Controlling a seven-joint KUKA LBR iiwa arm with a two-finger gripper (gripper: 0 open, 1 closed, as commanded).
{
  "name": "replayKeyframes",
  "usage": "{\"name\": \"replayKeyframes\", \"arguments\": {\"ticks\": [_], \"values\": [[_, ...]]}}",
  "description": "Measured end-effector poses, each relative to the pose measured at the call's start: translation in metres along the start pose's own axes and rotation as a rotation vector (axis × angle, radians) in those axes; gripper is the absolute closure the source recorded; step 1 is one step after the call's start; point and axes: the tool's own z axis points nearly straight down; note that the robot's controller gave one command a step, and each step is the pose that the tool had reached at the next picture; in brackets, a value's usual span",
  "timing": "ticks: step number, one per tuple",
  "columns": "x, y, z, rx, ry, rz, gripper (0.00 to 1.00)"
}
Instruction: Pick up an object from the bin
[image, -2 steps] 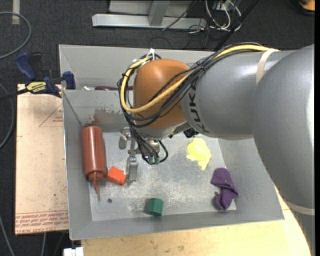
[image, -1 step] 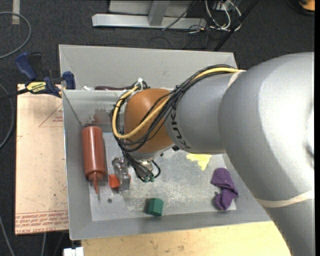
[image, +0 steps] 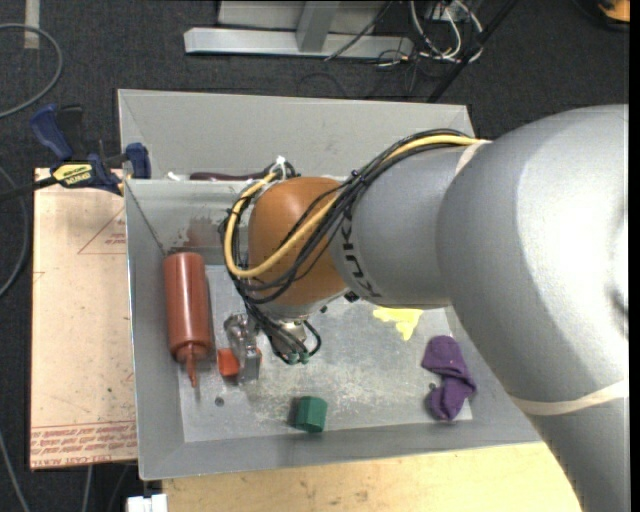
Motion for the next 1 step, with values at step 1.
{"name": "replayKeyframes", "arguments": {"ticks": [1], "values": [[-0.0137,-0.0115,-0.1583,-0.002,-0.008,-0.010,1.00]]}}
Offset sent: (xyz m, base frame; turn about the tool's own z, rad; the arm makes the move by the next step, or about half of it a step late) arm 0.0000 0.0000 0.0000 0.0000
